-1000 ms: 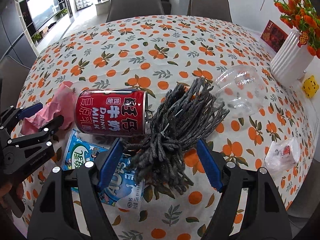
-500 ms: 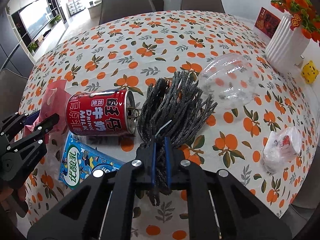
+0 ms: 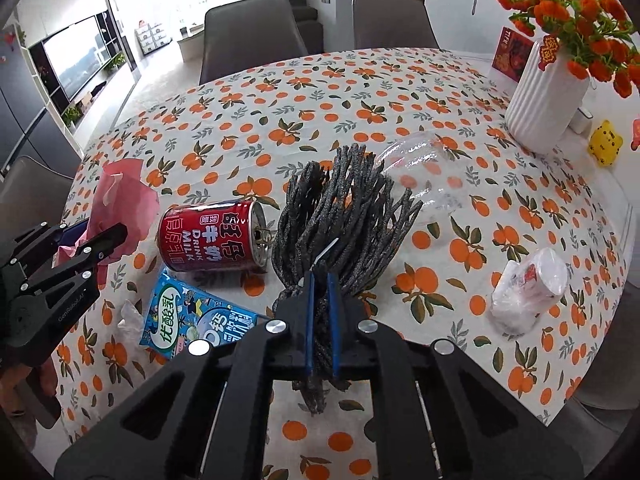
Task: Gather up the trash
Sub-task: 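Carry the pink bag and black bundle with both grippers over the grey bin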
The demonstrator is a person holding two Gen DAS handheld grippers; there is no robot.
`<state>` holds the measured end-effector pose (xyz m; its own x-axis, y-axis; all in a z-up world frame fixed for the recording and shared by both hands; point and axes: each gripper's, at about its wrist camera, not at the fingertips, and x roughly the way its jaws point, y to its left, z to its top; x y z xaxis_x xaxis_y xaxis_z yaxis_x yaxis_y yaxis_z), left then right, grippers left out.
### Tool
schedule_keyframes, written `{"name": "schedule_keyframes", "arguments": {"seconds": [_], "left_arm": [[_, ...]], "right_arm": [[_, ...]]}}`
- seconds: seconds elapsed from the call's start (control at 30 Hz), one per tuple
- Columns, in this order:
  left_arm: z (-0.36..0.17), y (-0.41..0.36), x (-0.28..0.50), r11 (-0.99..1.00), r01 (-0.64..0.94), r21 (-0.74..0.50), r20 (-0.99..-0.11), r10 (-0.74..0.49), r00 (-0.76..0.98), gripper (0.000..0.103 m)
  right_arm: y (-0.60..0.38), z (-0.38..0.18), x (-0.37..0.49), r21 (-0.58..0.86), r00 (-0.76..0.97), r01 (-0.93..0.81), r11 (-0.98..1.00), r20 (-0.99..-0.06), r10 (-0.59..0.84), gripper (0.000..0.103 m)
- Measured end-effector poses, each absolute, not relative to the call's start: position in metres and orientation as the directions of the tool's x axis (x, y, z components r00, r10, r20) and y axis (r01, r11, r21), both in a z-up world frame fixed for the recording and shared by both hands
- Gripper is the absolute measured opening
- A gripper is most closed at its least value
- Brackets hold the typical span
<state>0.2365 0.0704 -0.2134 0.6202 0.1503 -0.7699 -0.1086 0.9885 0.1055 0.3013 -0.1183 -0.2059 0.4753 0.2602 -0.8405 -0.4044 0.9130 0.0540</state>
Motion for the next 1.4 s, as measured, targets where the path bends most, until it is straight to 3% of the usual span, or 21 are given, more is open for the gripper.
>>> {"name": "schedule_keyframes", "arguments": {"seconds": [0.27, 0.5, 0.93, 1.23, 1.4], "left_arm": [[-0.178, 0.075, 0.201, 0.978, -0.184, 0.094, -0.727, 0.194, 0.658, 0.028], [-0.157, 0.075, 0.128, 0.934, -0.345, 0.097, -0.702, 0.310, 0.642, 0.028], [-0.157, 0.079, -0.087, 0.633, -0.768, 0.093, -0.723, 0.574, 0.385, 0.028], [-0.165, 0.108, -0.231, 0.394, -0.916, 0.079, -0.746, 0.633, 0.208, 0.028], [-0.173, 0.145, -0.296, 0.348, -0.935, 0.064, -0.758, 0.627, 0.182, 0.028]], "right_arm": [[-0.132, -0.165, 0.264, 0.067, 0.503, -0.472, 0.879, -0.798, 0.331, 0.005], [-0.127, -0.139, 0.216, 0.077, 0.448, -0.640, 0.765, -0.771, 0.452, 0.005], [-0.059, -0.135, 0.085, 0.103, 0.104, -0.957, 0.272, -0.751, 0.651, 0.005], [0.023, -0.141, -0.041, 0.123, -0.112, -0.992, -0.027, -0.755, 0.646, 0.005], [0.076, -0.154, -0.113, 0.138, -0.162, -0.987, -0.086, -0.768, 0.620, 0.005]]}}
